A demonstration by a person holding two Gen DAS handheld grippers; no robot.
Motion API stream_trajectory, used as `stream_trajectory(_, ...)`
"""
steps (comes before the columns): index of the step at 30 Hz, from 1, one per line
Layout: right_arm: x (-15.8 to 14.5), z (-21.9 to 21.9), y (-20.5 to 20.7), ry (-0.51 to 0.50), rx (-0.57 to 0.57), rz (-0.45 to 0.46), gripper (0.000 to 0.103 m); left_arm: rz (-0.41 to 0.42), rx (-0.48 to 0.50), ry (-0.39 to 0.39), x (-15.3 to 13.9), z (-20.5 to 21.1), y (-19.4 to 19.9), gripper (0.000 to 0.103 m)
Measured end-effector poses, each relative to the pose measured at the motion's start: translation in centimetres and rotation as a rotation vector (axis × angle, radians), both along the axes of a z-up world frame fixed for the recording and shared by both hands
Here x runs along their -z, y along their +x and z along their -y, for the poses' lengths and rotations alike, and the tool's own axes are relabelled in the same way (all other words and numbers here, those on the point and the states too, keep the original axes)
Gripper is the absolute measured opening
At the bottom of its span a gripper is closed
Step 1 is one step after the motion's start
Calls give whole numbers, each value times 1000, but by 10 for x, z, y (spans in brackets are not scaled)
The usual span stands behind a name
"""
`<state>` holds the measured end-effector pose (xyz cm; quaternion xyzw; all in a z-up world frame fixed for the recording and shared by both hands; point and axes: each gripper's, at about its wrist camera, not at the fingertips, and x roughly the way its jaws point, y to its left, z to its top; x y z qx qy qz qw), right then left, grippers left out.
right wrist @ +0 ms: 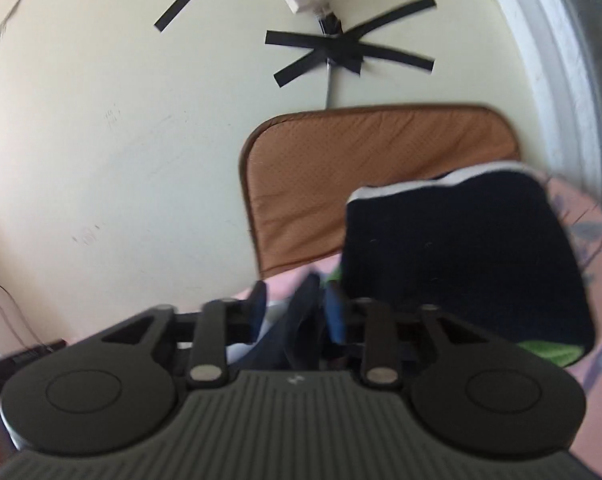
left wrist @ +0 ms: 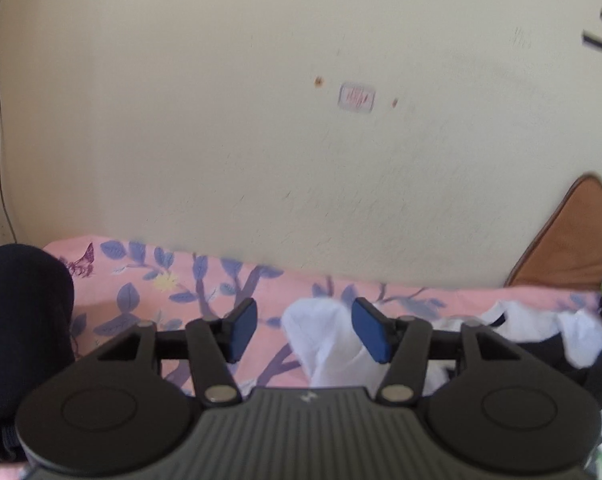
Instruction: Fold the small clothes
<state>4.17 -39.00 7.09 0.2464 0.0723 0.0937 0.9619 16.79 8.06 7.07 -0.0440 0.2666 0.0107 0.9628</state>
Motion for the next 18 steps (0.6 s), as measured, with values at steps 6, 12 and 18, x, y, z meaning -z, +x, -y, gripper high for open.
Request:
stream_trajectory(6, -5, -10, -3, -59, -53, 30, 50, -298, 82, -330, 44, -26, 58, 94)
stream_trajectory(12, -38, -68, 71, -150, -233, -32, 49, -183, 161, -519, 47, -32, 72, 11)
stream_trajectory(18, -43, -131, 202, -28, -475, -263, 58, -110, 155, -363, 34, -19, 42, 16)
